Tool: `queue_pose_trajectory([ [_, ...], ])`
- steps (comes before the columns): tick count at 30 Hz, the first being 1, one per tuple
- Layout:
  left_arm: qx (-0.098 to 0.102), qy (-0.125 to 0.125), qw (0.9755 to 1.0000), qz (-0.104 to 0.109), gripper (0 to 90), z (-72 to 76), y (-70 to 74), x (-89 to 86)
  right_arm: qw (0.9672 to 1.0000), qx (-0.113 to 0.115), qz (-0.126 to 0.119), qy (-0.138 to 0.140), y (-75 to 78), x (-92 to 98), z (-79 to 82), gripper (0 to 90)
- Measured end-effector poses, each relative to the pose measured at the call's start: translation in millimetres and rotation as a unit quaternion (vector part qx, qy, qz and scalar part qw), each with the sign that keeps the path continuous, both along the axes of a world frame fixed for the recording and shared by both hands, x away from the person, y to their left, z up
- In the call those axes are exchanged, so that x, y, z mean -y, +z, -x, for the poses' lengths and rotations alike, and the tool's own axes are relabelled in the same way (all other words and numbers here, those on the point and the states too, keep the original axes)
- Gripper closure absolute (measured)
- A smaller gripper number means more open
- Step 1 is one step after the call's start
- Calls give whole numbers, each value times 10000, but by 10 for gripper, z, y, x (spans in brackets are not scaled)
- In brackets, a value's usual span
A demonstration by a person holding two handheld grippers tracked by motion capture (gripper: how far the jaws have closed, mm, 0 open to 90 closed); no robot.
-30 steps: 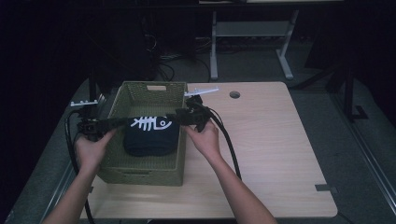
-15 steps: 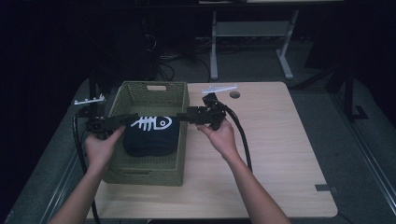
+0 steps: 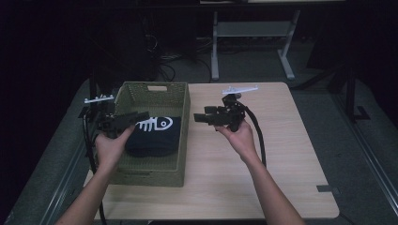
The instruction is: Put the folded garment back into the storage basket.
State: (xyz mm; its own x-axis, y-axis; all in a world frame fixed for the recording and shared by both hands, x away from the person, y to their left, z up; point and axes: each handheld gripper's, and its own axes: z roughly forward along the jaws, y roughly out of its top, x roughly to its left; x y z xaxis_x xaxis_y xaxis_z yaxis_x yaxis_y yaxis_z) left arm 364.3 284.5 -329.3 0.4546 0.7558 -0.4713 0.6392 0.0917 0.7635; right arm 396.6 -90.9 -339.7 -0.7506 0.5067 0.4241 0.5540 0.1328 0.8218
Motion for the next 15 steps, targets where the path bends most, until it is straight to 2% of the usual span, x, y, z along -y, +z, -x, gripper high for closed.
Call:
queue_pose_trajectory([
  [6,80,-82,9999,26,268,21,19,70,9999,104,59,-47,7,135,11,280],
  [12,139,-192,9996,166,268,50,63,181,9996,155,102,-194,13,277,35,274],
  [15,155,-290,9994,128,268,56,80,256,9994,162,133,-291,-4,369,48,272],
])
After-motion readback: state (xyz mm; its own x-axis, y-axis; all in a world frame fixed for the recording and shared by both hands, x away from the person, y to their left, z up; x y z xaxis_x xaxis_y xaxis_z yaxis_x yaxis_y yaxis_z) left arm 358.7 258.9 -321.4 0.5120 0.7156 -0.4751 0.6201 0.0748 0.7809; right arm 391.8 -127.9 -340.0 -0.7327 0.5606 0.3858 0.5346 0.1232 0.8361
